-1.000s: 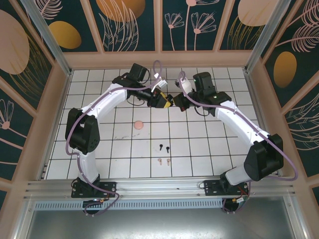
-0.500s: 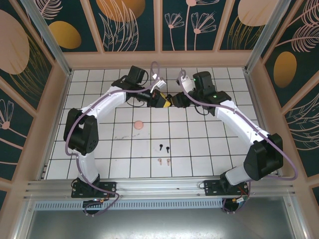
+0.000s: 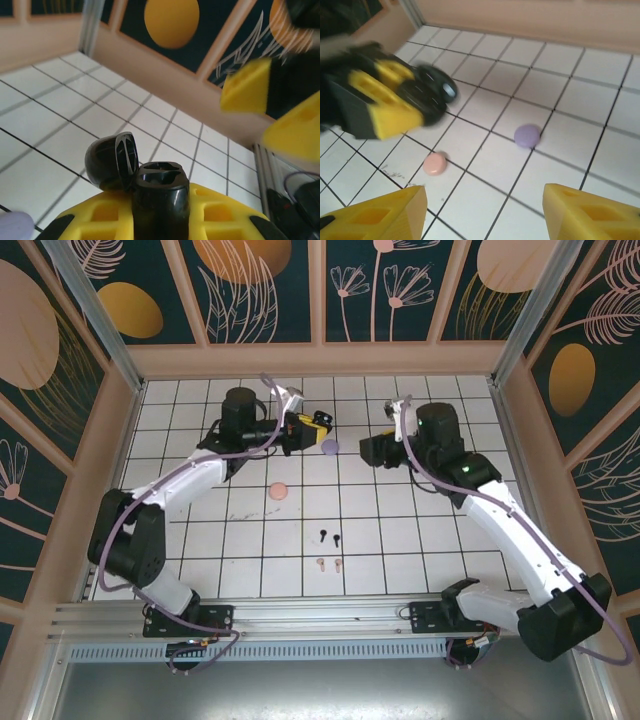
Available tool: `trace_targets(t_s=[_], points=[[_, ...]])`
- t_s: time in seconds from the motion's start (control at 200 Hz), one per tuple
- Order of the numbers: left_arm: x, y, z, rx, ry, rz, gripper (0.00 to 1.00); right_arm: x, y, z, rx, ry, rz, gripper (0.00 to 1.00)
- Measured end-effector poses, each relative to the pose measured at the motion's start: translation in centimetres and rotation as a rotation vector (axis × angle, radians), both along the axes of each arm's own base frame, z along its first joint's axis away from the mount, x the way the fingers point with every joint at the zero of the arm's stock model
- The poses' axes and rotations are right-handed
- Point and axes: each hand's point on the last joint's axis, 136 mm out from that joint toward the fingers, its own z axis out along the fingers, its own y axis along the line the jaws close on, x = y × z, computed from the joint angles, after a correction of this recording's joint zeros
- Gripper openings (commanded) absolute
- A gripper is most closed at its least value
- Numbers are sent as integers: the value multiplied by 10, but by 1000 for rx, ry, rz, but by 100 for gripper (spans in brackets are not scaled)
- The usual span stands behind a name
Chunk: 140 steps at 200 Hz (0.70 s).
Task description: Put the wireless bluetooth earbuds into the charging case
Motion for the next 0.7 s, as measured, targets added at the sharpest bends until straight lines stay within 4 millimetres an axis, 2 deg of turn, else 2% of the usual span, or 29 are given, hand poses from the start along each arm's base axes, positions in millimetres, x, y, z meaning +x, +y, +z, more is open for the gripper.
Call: trace_targets(t_s=[0.11, 0.19, 0.43, 0.576, 0.701], points=[[4, 8, 14, -31, -52, 80, 0, -10, 2, -43, -6, 144, -48, 62], [7, 14, 20, -46, -77, 131, 0, -22, 11, -66, -10, 234, -63, 61], [11, 37, 31, -81, -137, 295, 0, -52, 53, -114, -37, 430, -100, 58], [25, 58, 33, -83, -140, 465, 0, -67, 68, -149, -94, 533, -158, 56], [26, 73, 33, -100, -145, 551, 0, -79, 81, -173, -161, 600, -204, 53]])
